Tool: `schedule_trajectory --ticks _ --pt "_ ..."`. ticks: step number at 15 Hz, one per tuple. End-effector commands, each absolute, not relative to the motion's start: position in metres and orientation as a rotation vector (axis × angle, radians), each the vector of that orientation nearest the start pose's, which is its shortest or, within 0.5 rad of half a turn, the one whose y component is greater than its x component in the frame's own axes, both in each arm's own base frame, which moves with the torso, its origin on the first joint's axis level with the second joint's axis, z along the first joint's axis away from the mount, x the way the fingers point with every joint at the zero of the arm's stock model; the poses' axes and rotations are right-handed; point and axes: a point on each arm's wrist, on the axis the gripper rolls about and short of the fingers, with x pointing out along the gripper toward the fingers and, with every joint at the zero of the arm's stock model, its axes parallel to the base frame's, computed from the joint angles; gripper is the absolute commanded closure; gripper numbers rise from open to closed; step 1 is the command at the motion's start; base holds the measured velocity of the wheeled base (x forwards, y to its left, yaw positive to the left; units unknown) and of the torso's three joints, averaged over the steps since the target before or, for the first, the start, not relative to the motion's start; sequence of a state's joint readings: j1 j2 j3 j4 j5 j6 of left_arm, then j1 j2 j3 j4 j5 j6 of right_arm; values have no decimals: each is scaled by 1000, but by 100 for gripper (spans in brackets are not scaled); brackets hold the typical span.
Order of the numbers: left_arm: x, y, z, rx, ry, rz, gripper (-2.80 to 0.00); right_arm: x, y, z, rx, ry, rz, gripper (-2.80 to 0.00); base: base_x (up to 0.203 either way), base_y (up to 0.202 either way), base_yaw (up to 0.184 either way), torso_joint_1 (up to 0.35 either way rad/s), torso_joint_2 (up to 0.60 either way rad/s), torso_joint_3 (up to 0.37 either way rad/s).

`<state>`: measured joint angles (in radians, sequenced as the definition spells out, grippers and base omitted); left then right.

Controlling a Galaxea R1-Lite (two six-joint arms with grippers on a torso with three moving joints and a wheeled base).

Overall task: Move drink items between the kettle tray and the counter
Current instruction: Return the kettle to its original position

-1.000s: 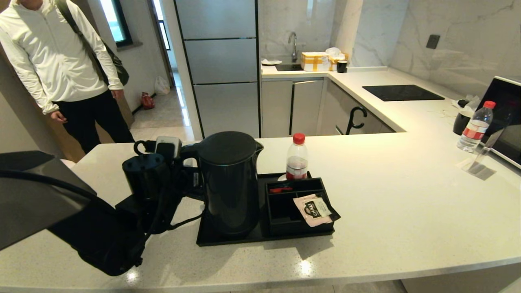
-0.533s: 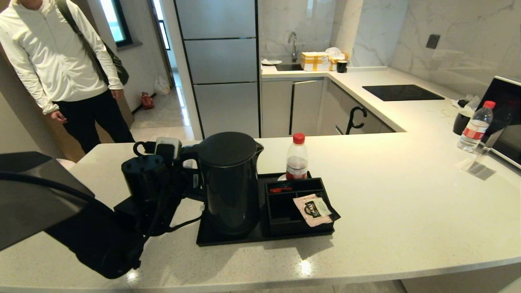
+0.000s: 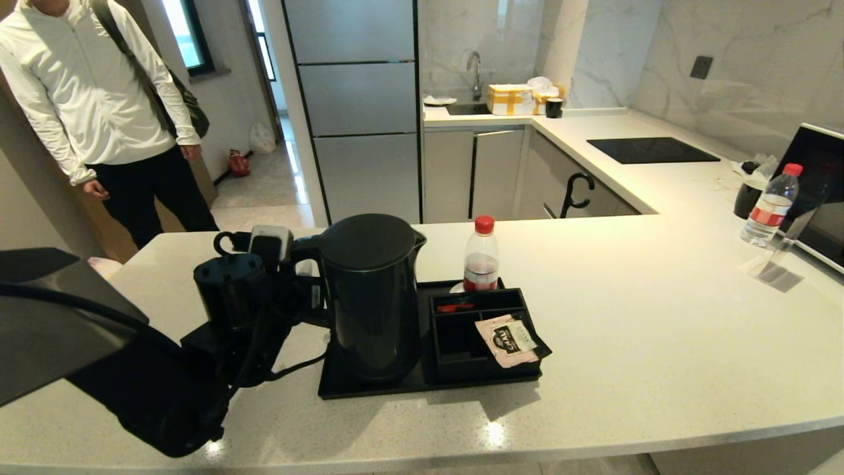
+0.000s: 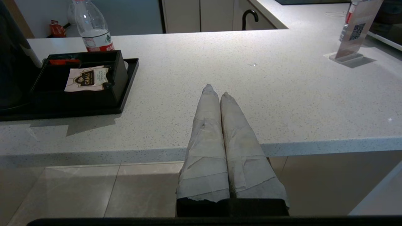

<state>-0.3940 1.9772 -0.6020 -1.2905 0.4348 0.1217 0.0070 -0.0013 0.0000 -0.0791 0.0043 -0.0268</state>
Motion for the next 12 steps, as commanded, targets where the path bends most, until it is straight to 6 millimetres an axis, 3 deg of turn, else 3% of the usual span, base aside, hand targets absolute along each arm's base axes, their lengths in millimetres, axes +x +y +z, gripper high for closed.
schedule_trajectory --ticks 1,12 --pt "304 -116 110 148 71 37 -280 -21 0 75 -28 -49 12 0 0 0 0 0 0 0" --pt "293 -111 108 140 57 23 -280 -21 0 75 -28 -49 12 0 0 0 0 0 0 0"
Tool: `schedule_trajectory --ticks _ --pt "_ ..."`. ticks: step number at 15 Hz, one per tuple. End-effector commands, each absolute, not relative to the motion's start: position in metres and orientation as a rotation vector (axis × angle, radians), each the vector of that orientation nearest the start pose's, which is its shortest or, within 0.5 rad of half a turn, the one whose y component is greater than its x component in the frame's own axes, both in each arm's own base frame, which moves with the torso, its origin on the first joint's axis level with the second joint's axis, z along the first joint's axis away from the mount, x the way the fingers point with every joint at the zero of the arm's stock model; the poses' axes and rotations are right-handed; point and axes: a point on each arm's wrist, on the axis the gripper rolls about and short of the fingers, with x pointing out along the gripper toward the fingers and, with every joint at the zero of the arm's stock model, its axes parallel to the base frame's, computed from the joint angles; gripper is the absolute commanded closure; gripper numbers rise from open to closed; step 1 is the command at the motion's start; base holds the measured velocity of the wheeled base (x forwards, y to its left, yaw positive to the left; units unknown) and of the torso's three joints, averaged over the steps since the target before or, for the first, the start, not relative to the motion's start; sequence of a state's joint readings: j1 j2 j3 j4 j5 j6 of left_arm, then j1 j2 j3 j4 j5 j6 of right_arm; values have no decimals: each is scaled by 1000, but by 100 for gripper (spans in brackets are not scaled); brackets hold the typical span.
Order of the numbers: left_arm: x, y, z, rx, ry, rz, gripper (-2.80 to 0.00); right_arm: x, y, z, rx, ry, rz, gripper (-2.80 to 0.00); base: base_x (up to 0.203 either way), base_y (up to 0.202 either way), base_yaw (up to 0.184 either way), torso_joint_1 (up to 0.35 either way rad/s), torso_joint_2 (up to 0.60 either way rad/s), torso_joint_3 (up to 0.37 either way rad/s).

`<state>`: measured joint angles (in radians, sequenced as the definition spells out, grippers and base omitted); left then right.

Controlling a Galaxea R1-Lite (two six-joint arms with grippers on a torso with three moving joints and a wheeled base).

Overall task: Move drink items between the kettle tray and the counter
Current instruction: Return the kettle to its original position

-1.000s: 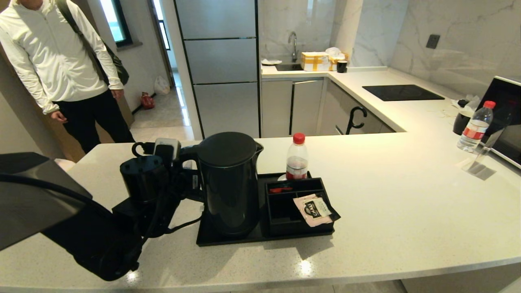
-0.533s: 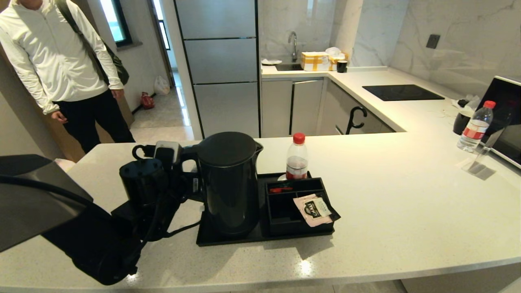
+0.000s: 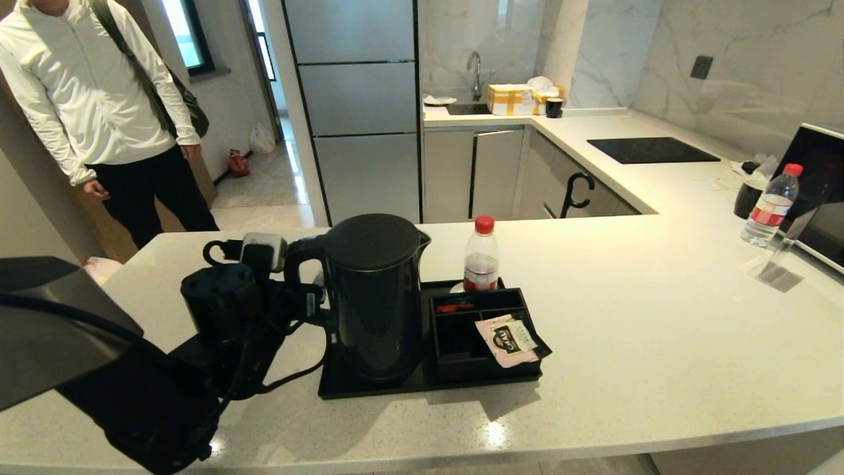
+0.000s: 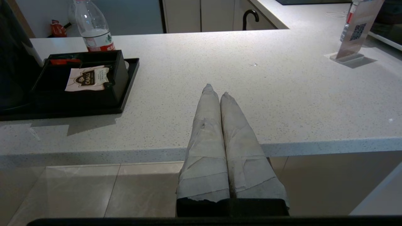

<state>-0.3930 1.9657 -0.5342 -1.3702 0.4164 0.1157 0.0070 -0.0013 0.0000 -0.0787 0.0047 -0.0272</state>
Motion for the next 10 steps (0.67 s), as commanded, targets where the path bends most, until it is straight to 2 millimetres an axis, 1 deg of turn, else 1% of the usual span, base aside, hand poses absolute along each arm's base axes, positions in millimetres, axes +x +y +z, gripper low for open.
schedule_trajectory --ticks 1,10 --pt "292 -111 107 141 59 21 -280 -21 0 75 -28 -49 12 0 0 0 0 0 0 0" --pt "288 -108 106 138 49 6 -280 -21 0 75 -28 -49 12 0 0 0 0 0 0 0"
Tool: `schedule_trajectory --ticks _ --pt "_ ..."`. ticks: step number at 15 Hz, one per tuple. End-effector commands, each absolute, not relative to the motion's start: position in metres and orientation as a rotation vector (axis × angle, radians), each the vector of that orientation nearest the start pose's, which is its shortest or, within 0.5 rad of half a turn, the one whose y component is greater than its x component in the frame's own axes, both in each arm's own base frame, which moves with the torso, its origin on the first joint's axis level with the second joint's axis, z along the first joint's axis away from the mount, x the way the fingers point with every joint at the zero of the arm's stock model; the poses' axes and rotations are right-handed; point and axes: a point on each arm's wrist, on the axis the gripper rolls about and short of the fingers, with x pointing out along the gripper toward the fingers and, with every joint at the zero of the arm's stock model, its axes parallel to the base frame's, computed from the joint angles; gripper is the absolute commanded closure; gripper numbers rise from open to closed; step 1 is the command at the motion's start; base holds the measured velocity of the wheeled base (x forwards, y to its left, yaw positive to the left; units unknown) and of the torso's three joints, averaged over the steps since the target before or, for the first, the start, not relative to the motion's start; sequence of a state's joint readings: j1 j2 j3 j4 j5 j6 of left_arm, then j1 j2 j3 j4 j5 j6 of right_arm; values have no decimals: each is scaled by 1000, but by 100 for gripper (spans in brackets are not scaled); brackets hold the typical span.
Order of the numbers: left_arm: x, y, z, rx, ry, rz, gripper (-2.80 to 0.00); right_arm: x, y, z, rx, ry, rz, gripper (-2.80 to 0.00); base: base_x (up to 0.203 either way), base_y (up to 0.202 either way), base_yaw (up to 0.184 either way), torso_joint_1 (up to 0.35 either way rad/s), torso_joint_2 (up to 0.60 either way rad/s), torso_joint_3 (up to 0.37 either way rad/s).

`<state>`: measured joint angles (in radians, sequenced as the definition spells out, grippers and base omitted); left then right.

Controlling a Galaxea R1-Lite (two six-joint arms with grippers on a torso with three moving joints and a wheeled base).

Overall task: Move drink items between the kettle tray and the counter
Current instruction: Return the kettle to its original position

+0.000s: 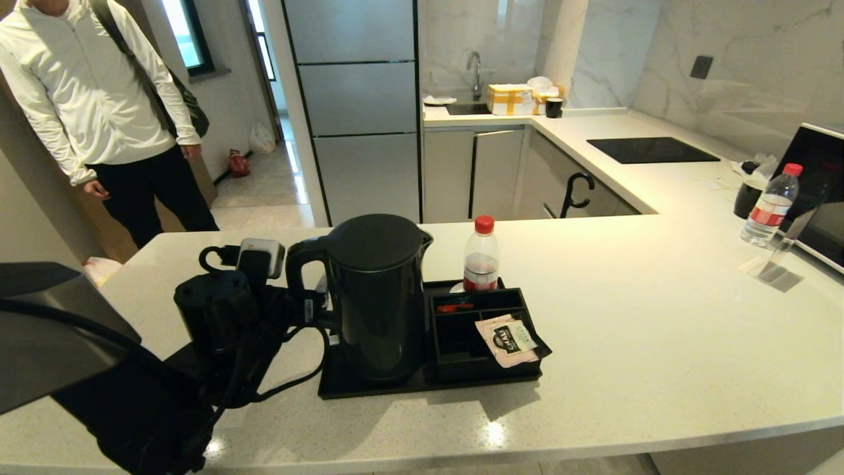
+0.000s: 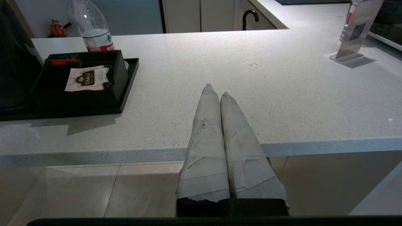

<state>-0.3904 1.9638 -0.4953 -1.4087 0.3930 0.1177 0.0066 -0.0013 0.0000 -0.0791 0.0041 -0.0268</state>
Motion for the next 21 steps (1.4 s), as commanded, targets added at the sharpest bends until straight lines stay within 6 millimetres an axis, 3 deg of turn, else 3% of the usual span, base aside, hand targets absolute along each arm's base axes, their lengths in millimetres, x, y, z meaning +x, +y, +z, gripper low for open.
schedule_trajectory --ticks 1,13,21 --pt "288 -108 106 138 49 8 -280 -21 0 75 -28 -49 12 0 0 0 0 0 0 0" --pt "277 -96 110 131 35 29 -280 -21 0 75 -28 -49 12 0 0 0 0 0 0 0" --pt "249 -86 119 134 34 27 -280 -21 0 75 -28 -49 12 0 0 0 0 0 0 0"
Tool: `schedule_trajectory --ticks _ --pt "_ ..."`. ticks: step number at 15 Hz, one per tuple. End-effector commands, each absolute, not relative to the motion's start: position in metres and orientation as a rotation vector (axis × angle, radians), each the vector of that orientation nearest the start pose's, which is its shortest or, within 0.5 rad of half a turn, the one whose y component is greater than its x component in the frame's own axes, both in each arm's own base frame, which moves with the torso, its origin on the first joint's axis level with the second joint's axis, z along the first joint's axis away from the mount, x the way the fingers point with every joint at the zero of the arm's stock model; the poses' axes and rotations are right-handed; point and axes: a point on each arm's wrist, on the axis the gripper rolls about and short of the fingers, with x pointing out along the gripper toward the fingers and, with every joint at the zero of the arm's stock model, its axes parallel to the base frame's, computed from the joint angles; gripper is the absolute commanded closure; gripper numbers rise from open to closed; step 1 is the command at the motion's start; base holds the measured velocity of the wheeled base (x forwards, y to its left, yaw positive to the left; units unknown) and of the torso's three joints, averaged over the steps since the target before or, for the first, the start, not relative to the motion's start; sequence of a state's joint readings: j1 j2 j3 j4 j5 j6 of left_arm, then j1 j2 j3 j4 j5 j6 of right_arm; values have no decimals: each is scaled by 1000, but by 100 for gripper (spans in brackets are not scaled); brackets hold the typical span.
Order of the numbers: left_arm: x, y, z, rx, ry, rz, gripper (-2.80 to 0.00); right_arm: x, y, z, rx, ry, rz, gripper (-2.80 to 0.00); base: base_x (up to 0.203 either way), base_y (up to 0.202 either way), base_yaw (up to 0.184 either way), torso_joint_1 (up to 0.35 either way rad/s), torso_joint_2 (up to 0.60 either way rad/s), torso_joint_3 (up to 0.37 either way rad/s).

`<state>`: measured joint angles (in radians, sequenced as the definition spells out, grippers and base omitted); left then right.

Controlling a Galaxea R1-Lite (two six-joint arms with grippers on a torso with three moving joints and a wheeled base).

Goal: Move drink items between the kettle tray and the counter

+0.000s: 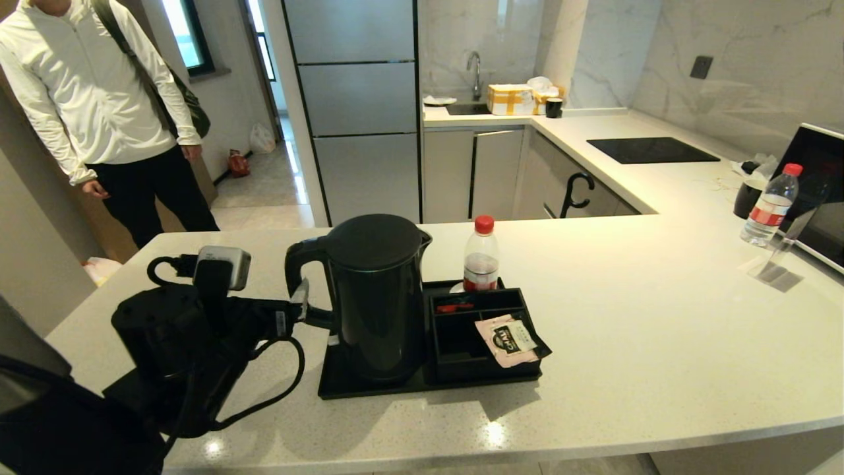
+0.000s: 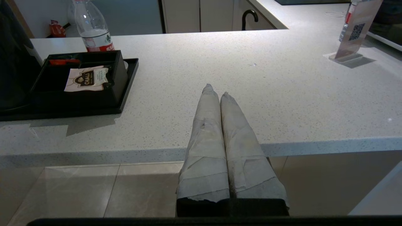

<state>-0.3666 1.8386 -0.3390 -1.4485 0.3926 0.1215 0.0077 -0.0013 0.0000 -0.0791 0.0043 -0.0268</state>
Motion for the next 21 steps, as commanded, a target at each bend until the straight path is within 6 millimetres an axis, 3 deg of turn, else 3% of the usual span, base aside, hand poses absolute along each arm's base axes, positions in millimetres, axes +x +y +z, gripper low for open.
schedule_trajectory --ticks 1,12,19,20,21 --pt "245 -86 120 134 33 24 -280 -21 0 75 -28 -49 12 0 0 0 0 0 0 0" --pt "212 -96 126 135 23 -31 -280 -21 0 75 -28 -49 12 0 0 0 0 0 0 0" --pt "161 -70 156 102 -63 72 -280 -21 0 75 -28 -49 12 0 0 0 0 0 0 0" --pt "154 -66 158 106 -58 87 0 -21 0 75 -28 -49 12 0 0 0 0 0 0 0" --pt "148 -62 160 112 -48 99 0 -21 0 75 -28 -49 12 0 0 0 0 0 0 0"
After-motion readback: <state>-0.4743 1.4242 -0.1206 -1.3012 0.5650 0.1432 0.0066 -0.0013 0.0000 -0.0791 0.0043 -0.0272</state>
